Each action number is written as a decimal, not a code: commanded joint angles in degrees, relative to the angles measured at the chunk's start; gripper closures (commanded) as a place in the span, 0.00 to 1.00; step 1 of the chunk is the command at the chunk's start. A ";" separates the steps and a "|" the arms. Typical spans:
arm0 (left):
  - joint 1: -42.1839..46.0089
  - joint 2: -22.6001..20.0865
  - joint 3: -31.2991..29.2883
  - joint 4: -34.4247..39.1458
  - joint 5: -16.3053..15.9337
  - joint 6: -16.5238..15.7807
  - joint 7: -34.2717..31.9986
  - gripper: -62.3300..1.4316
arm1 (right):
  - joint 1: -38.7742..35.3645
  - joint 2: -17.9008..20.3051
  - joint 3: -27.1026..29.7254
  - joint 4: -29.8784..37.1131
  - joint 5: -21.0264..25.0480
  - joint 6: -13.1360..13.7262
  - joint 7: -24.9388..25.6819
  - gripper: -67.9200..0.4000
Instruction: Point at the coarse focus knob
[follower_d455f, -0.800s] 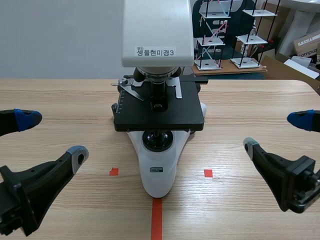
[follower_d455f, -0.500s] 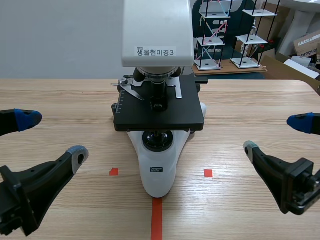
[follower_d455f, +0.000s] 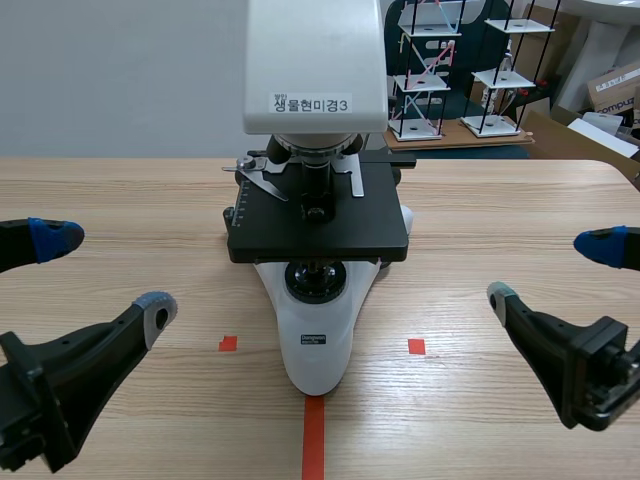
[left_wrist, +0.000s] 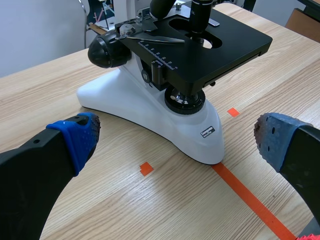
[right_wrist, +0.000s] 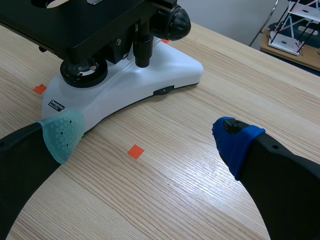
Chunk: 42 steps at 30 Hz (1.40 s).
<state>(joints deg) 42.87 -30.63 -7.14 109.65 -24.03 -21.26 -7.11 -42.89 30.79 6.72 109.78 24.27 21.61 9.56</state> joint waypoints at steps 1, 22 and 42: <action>-0.04 -0.02 0.04 0.90 -0.31 -0.31 -0.81 0.00 | -0.11 -0.02 0.07 0.66 0.39 -0.22 0.81 0.17; -0.04 0.00 0.04 0.90 -0.33 -0.31 -0.81 0.00 | 17.40 0.00 -0.09 0.66 3.19 -0.20 -3.76 1.00; -0.04 0.00 0.04 0.90 -0.33 -0.33 -0.83 0.00 | 51.45 -7.82 -17.55 -11.63 2.99 -5.35 -23.82 1.00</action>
<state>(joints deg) 42.87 -30.63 -7.14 109.65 -24.01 -21.43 -7.11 7.79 22.15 -11.55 98.61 27.07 16.32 -15.14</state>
